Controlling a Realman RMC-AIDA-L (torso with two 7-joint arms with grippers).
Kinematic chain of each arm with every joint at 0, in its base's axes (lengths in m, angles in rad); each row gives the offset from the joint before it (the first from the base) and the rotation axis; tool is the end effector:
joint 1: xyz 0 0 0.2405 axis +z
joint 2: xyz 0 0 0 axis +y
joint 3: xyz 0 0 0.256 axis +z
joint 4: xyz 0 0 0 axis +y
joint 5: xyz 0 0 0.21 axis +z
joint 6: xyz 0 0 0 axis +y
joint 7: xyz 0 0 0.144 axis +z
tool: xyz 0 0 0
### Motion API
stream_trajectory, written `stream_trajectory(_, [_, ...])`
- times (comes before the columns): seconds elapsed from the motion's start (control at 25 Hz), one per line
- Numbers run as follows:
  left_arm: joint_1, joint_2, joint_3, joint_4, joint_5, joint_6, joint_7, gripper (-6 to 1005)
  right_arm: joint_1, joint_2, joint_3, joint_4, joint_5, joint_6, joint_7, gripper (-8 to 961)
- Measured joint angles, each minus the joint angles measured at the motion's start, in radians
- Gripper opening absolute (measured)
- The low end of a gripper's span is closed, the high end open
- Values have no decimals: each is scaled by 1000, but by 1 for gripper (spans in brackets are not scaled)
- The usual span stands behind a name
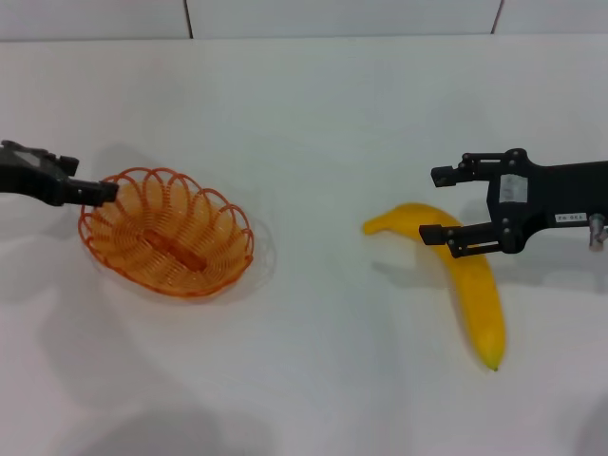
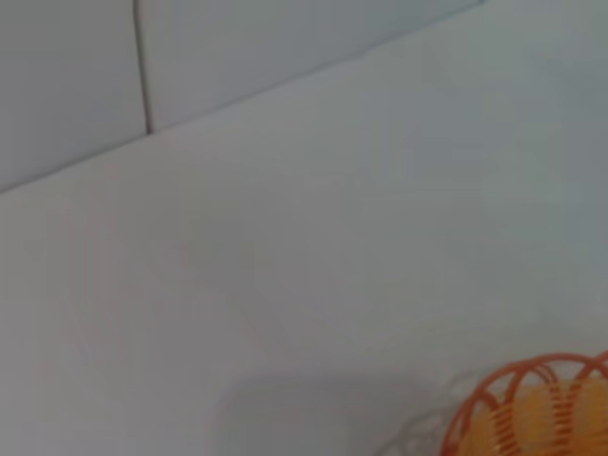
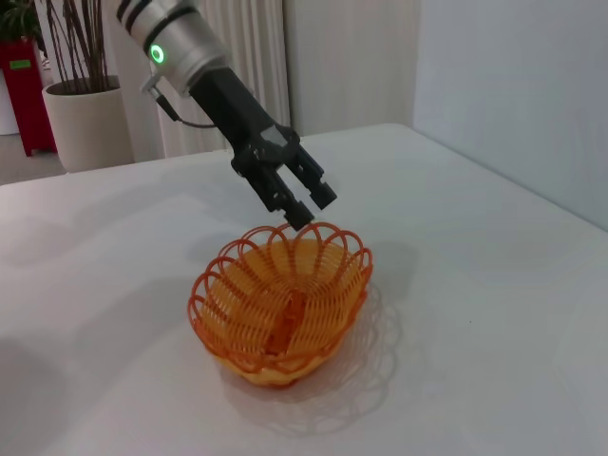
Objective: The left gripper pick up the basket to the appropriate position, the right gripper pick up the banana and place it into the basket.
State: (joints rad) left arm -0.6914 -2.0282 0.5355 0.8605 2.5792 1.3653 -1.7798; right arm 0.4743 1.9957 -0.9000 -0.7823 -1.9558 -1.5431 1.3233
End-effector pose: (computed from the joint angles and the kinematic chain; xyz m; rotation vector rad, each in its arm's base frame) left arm -0.2896 0.3924 0.0642 -2.4853 -0.8626 0.0021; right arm 0.2706 0.3312 0.0252 -2.8211 0.3469 0.4453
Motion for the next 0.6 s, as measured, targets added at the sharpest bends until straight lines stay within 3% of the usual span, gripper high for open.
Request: stream_trajectory(0.6, [-29,-3,53,-98,-1,-90,7,749,0,0,0,0,0,-2,3,820])
